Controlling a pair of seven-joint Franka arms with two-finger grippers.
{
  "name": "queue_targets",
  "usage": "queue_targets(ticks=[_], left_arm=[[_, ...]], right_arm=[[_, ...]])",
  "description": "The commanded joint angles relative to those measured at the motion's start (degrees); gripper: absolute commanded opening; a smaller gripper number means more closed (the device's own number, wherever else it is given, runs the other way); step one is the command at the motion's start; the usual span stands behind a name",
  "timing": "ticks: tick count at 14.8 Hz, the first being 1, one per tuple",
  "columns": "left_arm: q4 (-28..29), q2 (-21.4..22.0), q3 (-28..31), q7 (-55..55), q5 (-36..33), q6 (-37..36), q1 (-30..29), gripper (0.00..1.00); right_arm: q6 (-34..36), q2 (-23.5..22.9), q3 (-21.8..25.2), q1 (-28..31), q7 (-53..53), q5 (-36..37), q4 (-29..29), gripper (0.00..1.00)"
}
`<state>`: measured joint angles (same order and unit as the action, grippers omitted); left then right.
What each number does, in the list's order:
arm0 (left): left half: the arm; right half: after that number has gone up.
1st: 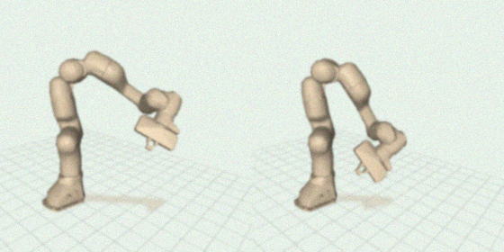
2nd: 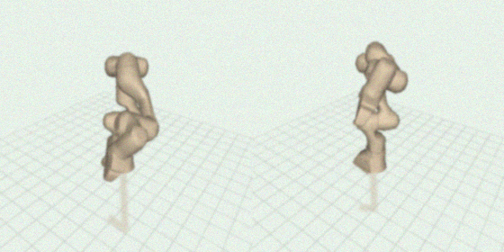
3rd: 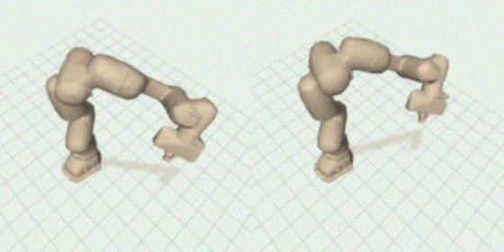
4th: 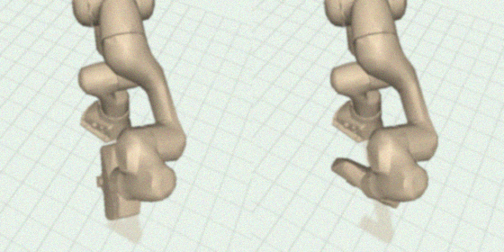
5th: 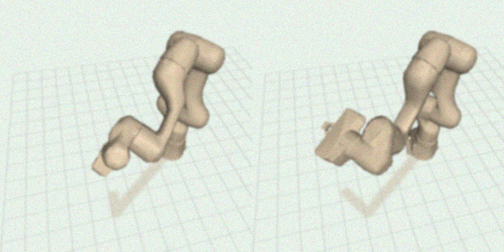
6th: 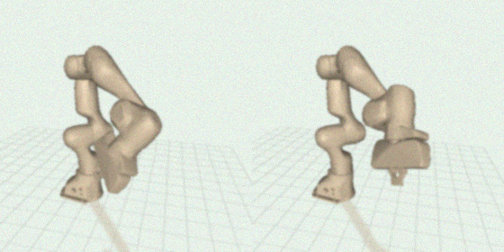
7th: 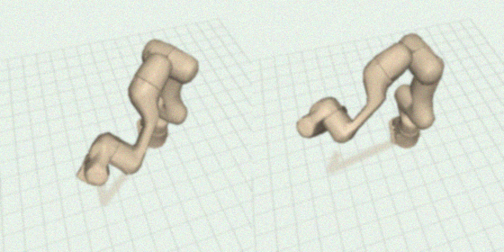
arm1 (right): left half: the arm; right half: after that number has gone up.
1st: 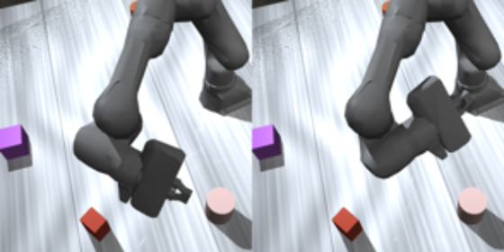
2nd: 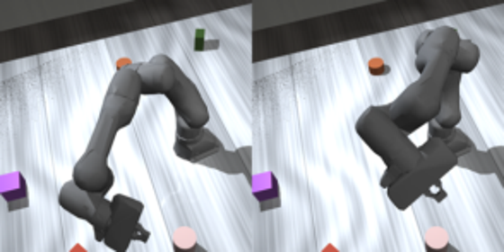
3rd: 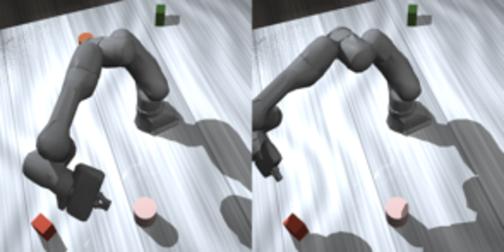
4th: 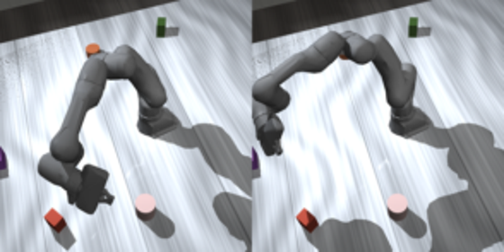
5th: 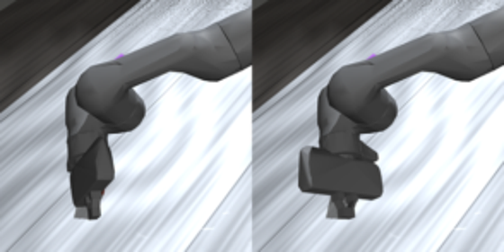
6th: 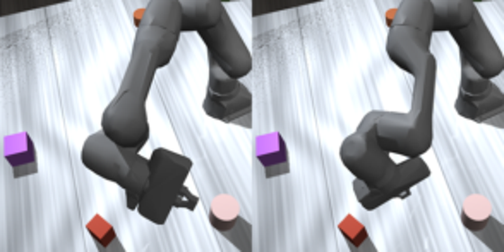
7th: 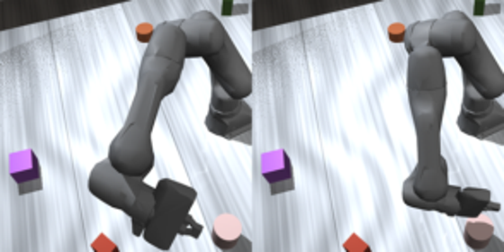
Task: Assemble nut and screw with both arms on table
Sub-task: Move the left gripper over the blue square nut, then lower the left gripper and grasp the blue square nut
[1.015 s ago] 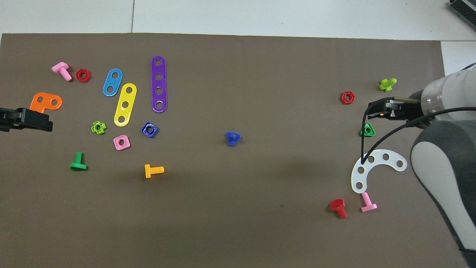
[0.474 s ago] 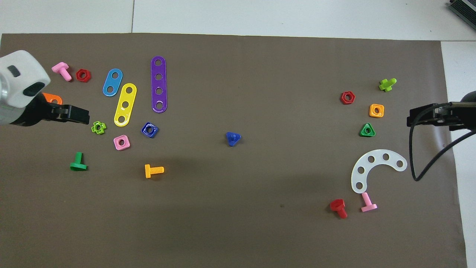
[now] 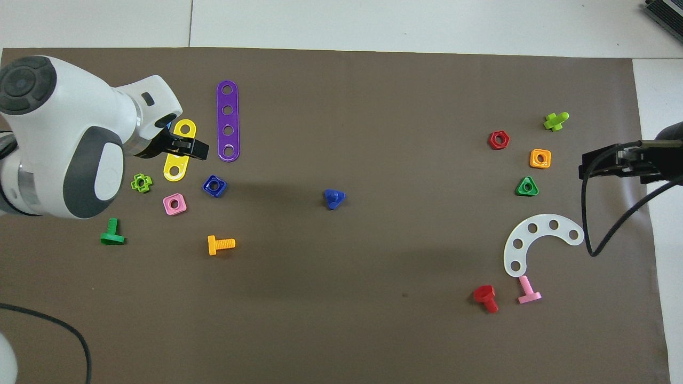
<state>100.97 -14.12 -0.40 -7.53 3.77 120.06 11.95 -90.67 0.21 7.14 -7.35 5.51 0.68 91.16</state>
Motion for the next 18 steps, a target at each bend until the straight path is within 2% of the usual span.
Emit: queue_targets(ticks=[1, 3, 4, 6, 9, 15, 18], left_arm=[[0.8, -3.4, 0.9, -6.6, 1.2, 4.9, 0.5, 0.88], [1.0, -6.2, 0.9, -8.4, 1.2, 7.0, 0.8, 0.88], [2.1, -6.8, 0.9, -8.6, 1.2, 8.8, 0.9, 0.88], [5.4, -6.6, 0.9, -11.2, 1.2, 11.9, 0.8, 0.88], [8.5, -6.2, 0.9, -14.9, 1.2, 12.4, 0.4, 0.87], [9.2, -5.8, 0.0, -15.0, 1.2, 11.7, 1.6, 0.87], [10.1, -5.3, 0.0, -15.5, 1.2, 11.1, 2.7, 0.86]], right_arm=[[0.0, 0.3, -0.9, 1.6, -1.0, 0.0, 0.2, 1.0], [0.4, 0.4, -7.7, 8.7, -1.0, -0.1, 0.1, 1.0], [0.6, 0.3, -8.0, 8.9, -1.1, -0.1, -0.1, 1.0], [0.8, 0.4, -6.9, 7.6, -0.9, 0.0, -0.1, 1.0], [0.9, 0.4, -2.5, 3.8, -0.9, 0.1, 0.0, 1.0], [0.9, 0.7, -2.4, 4.1, -0.9, 0.0, 0.5, 1.0], [2.2, 0.3, -2.7, 3.5, -1.5, 0.6, -1.1, 1.0]])
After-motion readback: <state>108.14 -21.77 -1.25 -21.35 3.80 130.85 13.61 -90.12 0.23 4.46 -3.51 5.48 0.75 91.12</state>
